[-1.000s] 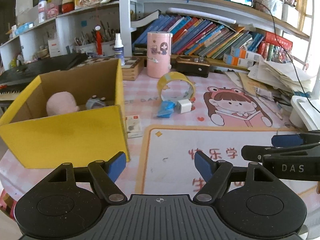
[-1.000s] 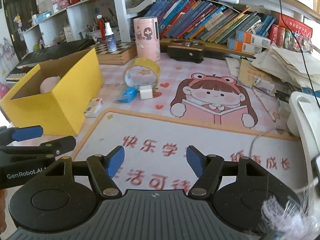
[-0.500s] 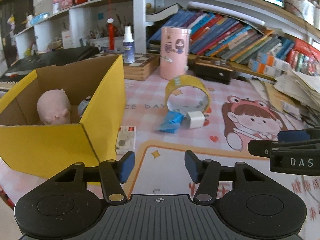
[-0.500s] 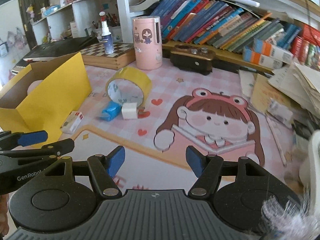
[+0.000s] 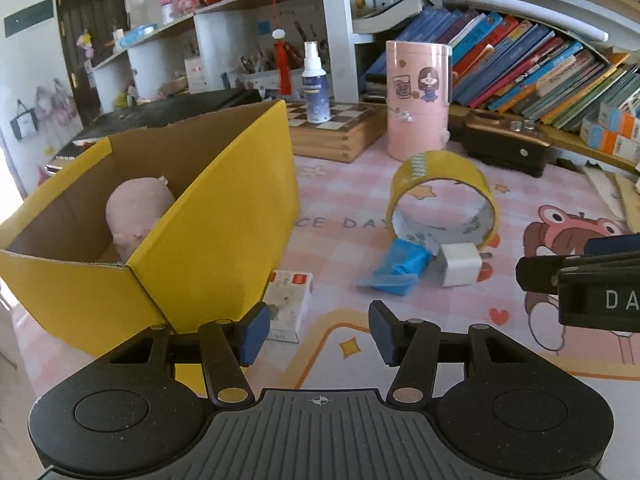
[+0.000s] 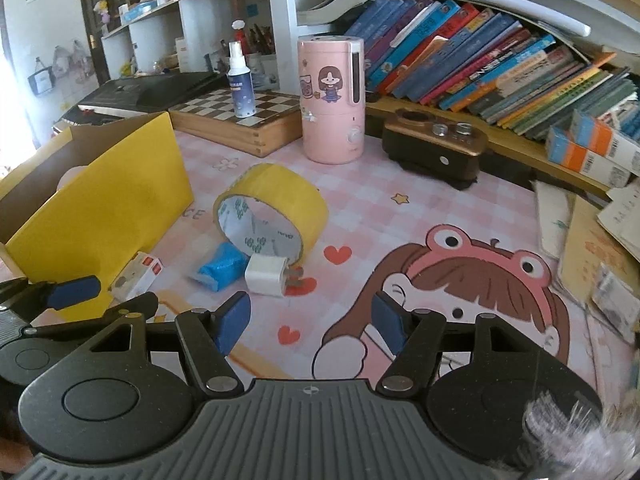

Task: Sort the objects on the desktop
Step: 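Move the left tool to the white medicine box while the right tool approaches the charger, then close the left tool on the white medicine box while the right tool grasps the white charger plug, then lift the medicine box and charger plug in both tools toward the yellow box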

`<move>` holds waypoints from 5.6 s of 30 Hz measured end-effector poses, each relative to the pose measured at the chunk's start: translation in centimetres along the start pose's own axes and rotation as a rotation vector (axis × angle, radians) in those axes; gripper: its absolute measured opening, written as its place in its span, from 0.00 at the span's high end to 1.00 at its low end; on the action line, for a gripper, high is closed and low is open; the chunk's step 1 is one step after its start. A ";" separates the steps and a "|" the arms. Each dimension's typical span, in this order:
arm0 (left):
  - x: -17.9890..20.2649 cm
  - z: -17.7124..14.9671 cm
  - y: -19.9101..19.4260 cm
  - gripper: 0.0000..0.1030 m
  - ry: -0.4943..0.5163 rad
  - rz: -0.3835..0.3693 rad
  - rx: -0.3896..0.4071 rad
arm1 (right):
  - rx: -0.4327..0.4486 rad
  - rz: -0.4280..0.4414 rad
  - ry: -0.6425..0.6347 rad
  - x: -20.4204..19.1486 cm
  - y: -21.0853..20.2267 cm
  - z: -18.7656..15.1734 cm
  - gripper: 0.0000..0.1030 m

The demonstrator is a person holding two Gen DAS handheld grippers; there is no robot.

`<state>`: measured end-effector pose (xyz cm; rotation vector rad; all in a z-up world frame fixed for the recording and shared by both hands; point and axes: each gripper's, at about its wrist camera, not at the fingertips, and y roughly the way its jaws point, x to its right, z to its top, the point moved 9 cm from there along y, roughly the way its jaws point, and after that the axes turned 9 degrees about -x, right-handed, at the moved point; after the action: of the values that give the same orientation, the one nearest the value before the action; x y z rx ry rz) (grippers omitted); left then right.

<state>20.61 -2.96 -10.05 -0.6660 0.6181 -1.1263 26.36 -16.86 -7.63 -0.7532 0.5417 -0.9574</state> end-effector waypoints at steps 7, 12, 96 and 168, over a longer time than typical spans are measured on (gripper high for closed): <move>-1.4 0.3 1.9 0.48 -0.059 0.005 -0.046 | -0.023 0.045 -0.009 0.0 1.3 0.2 0.37; -1.2 0.1 2.8 0.48 -0.068 0.031 -0.060 | -0.036 0.058 -0.012 -0.2 2.1 0.3 0.38; -5.2 -1.9 -6.7 0.73 -0.100 -0.280 0.017 | 0.003 0.080 0.009 -4.8 -4.1 -1.5 0.60; -27.8 -6.6 -11.4 0.73 -0.034 -0.340 0.114 | 0.015 0.077 0.018 -32.3 -7.7 -6.4 0.60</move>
<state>0.35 18.95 -2.77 -0.7067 0.4164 -1.4513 2.34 6.51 -2.93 -0.7059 0.5745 -0.8963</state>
